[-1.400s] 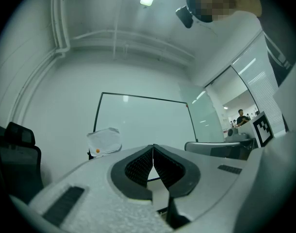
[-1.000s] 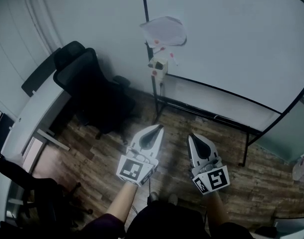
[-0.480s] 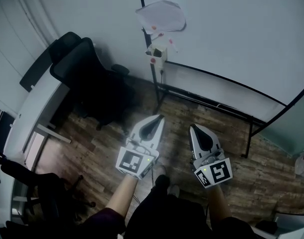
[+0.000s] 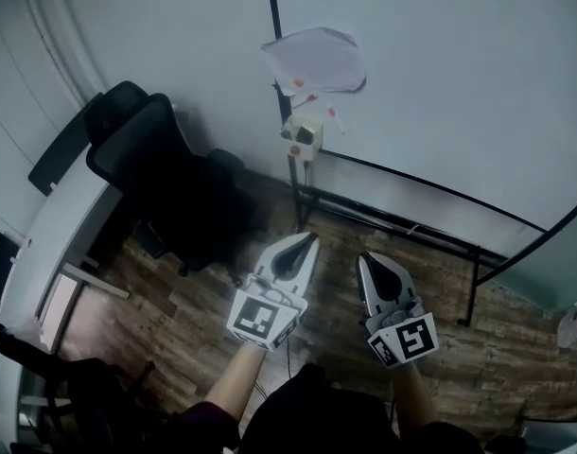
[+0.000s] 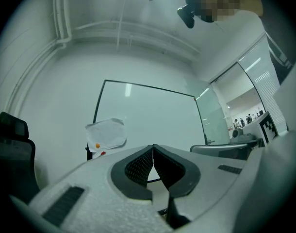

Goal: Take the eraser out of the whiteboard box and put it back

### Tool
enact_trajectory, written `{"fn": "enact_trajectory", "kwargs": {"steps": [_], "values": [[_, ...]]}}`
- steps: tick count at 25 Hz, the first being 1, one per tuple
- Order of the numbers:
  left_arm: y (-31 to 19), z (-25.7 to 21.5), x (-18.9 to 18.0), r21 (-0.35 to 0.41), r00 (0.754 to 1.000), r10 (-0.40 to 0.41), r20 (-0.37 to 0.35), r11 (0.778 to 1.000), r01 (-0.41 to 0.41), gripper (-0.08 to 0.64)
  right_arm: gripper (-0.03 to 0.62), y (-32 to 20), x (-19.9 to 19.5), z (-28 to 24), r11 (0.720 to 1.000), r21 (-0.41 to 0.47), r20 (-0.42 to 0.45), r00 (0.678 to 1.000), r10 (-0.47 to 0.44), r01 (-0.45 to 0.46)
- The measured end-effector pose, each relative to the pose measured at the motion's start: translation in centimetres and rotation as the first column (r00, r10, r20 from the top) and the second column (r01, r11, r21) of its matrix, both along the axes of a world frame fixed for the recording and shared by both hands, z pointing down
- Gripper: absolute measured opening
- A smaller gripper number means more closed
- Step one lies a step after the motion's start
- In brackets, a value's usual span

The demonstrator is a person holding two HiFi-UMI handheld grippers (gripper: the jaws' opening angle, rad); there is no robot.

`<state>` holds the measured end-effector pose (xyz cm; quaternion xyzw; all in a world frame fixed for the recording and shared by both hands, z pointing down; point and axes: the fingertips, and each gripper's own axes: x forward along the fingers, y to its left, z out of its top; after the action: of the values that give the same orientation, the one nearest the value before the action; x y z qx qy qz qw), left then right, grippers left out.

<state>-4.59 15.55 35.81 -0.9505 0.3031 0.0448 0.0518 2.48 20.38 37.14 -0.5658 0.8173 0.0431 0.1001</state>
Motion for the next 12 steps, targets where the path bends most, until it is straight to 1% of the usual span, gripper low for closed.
{"fn": "enact_trajectory", "kwargs": {"steps": [4,7,12], "values": [[-3.5,-0.3,-1.0,0.009,1.0,0.023,-0.011,1.0,-0.023,0.005,0.003,-3.5,-1.2,-0.8,1.0,0.014,0.006,1.0,0.005,-0.005],[-5.7,-0.5,-2.0,-0.005,1.0,0.017,-0.021,1.0,-0.017,0.005,0.003,-5.5,-1.8,-1.2,1.0,0.019,-0.003,1.0,0.016,-0.015],[-8.2,-0.4,-2.4,0.001,0.999,0.036,-0.036,0.999,-0.036,0.005,0.003,-8.0,-2.3,-1.0,0.999,0.003,-0.011,0.999,0.032,-0.032]]}}
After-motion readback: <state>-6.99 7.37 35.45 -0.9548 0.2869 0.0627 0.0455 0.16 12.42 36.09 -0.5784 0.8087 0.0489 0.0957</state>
